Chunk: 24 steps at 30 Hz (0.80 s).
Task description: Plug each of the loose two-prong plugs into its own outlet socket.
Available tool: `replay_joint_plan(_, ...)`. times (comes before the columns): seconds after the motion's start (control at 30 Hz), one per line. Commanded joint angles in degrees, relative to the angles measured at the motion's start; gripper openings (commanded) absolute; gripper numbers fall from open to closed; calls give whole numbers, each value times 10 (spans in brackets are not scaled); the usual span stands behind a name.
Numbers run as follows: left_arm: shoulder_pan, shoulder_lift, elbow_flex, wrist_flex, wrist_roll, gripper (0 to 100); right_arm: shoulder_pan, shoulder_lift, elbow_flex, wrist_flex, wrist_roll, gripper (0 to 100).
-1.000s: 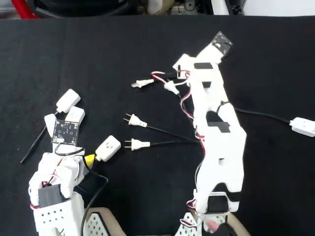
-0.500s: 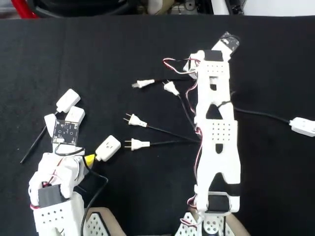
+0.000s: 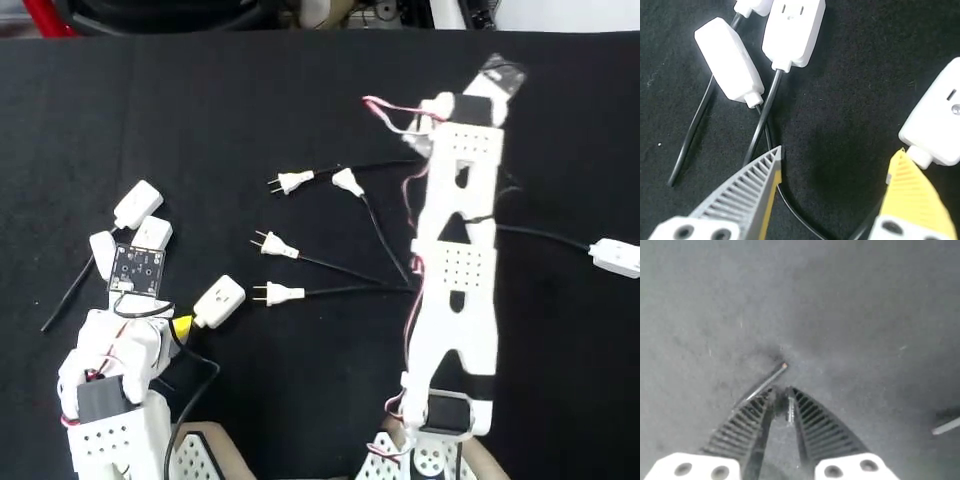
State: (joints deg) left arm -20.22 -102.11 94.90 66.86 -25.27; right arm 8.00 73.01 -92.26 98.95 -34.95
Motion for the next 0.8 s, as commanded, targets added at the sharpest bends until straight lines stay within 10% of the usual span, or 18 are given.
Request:
replay_joint_plan(0.0,-5,-2,-3,-7,-8,324,-7,-48,-18,18,12,11)
replay_joint_plan(0.37,-6,-2,-3,-7,-7,324,-127,16,-19,-67,-98,267)
replay_joint_plan(0.77,-6,-2,-3,-7,-7,324,-120,102,-15,-119,-121,162)
